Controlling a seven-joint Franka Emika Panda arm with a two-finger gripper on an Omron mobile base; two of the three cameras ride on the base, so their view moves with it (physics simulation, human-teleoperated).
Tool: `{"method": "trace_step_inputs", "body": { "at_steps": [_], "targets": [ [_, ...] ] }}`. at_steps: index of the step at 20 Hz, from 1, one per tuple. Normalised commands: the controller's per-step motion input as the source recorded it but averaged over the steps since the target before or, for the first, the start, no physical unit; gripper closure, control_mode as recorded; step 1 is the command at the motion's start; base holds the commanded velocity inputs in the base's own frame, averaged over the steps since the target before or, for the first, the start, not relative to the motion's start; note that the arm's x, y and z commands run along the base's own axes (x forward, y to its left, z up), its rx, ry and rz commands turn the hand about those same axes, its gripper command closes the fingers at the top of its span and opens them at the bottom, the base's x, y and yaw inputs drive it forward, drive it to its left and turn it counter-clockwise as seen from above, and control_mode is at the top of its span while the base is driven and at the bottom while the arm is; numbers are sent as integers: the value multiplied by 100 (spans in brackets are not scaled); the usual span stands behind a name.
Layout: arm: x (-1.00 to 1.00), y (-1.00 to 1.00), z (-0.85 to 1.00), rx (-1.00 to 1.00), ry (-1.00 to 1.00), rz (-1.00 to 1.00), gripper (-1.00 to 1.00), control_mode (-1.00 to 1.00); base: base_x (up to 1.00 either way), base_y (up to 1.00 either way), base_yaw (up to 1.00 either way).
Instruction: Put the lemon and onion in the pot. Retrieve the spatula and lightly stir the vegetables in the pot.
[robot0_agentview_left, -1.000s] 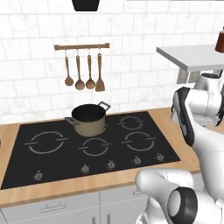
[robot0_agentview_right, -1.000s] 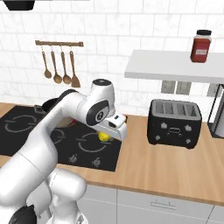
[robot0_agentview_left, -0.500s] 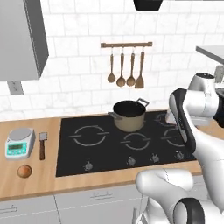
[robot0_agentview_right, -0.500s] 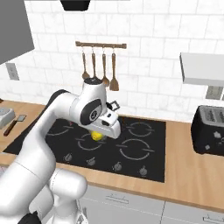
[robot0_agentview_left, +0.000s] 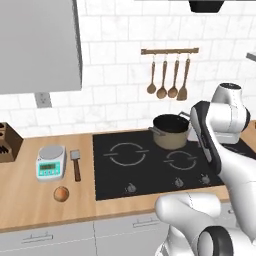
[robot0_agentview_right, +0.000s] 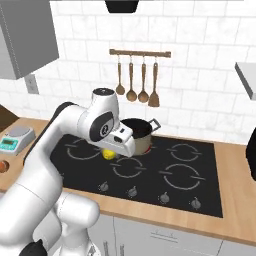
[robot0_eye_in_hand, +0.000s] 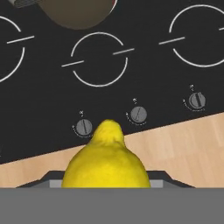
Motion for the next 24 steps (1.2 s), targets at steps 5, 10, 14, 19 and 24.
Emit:
{"method": "trace_step_inputs", "body": {
  "at_steps": [5,10,14,19,24],
  "targets": [
    [0,0,0,0,0,0,100,100,29,90,0],
    [0,0,0,0,0,0,100,100,0,100,0],
    [0,0,0,0,0,0,100,100,11,76,1],
    [59,1,26,0,-1,1,100,-100,0,0,0],
    [83,-43,66,0,-3,-3,100,-100,0,0,0]
  ]
}}
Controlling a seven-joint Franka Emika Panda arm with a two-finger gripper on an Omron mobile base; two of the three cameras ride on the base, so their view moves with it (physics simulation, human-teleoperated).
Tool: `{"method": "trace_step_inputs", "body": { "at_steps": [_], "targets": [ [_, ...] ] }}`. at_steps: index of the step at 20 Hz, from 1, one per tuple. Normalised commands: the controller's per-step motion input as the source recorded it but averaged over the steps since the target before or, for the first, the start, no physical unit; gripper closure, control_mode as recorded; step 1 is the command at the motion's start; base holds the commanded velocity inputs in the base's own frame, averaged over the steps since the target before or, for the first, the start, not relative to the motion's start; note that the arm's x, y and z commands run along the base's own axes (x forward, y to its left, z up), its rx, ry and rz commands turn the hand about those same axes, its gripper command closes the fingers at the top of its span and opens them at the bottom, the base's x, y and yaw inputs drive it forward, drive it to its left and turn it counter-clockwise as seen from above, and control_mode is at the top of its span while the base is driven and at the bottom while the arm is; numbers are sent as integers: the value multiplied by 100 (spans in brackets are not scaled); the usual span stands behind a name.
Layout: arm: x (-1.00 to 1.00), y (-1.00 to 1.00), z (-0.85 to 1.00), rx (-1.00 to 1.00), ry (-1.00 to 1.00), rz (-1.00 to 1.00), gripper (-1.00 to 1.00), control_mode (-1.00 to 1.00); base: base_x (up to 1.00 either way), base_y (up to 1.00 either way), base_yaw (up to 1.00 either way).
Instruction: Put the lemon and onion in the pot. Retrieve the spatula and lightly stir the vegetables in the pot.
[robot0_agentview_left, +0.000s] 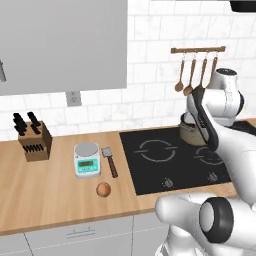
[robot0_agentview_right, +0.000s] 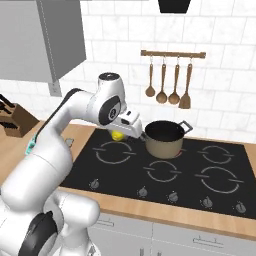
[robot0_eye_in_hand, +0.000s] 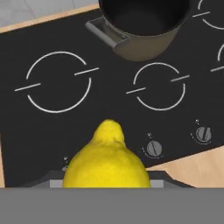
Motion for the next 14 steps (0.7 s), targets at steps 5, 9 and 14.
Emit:
{"method": "trace_step_inputs", "body": {
  "at_steps": [5,9,14],
  "targets": [
    [81,-82,30,0,0,-12,100,-100,0,0,0],
    [100,-71,-18,0,0,-3,100,-100,0,0,0],
    [98,-38,-18,0,1,-1,100,-100,0,0,0]
  ]
}}
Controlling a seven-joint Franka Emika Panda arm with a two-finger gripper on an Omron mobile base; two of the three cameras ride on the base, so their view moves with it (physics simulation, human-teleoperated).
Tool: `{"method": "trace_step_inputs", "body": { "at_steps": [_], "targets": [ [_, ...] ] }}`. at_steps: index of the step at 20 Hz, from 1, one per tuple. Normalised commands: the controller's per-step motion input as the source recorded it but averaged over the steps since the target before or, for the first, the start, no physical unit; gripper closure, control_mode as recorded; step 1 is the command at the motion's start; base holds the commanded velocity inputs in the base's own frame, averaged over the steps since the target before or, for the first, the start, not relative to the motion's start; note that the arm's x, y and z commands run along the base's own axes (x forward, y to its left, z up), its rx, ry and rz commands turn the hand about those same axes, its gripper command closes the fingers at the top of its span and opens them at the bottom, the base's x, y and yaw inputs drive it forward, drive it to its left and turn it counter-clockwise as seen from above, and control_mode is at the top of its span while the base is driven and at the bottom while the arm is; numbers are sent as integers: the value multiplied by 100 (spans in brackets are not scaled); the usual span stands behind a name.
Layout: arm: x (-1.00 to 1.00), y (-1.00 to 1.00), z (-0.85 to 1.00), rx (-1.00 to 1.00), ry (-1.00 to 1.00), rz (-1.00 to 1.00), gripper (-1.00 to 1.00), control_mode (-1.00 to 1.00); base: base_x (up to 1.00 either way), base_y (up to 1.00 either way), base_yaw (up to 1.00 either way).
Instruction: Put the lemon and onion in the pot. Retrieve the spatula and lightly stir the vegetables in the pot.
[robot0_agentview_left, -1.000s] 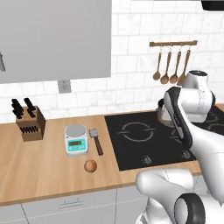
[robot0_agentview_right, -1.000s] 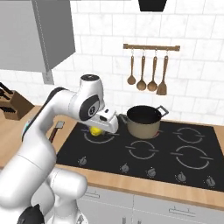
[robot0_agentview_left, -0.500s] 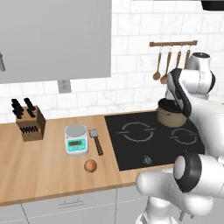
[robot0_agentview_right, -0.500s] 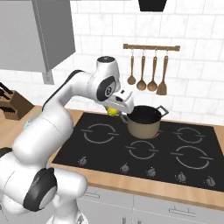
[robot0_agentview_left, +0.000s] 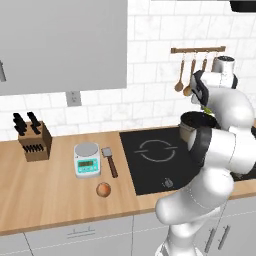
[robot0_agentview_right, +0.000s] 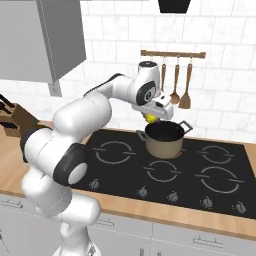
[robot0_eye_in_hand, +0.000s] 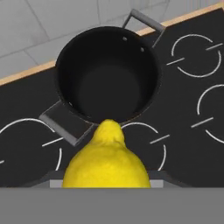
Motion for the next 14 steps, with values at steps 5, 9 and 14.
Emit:
{"method": "trace_step_inputs", "body": {
  "at_steps": [5,9,14],
  "targets": [
    [84,-7,-71,0,2,0,100,-100,0,0,0],
    [64,-33,-58,0,0,0,100,-100,0,0,0],
    [37,-22,-47,0,0,0,100,-100,0,0,0]
  ]
}}
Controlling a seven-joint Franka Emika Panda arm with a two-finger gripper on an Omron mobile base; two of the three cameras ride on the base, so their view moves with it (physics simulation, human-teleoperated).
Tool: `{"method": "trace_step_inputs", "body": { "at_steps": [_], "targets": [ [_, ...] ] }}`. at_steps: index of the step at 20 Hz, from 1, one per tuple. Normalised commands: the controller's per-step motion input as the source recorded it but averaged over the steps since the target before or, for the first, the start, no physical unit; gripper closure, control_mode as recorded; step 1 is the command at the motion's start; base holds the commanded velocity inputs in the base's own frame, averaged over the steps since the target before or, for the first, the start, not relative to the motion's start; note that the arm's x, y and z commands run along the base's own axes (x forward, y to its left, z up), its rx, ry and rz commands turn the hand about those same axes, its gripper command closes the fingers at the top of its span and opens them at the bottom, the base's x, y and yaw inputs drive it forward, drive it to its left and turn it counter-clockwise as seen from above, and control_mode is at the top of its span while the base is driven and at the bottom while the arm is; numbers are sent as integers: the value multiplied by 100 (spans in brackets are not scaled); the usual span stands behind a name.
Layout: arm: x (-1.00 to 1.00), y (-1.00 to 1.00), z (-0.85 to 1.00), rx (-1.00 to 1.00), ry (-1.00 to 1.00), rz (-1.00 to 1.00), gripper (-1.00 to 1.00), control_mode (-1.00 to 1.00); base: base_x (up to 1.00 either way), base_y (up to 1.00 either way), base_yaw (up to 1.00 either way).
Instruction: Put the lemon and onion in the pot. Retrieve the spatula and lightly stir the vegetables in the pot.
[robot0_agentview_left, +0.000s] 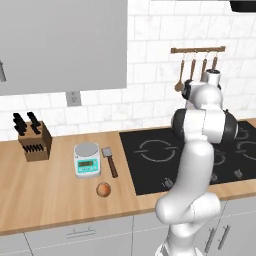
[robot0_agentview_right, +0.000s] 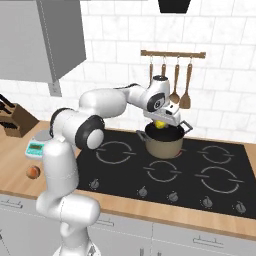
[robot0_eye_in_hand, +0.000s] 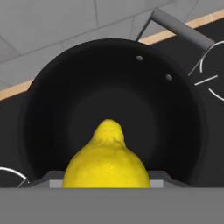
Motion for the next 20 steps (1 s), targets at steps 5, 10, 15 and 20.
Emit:
{"method": "trace_step_inputs", "body": {
  "at_steps": [5,10,15,20],
  "targets": [
    [20,-19,-48,0,0,0,100,-100,0,0,0],
    [4,0,-60,0,0,0,100,-100,0,0,0],
    [4,0,-50,-1,0,0,100,-100,0,0,0],
    [11,0,-15,0,-1,0,-100,-100,0,0,0]
  ]
}}
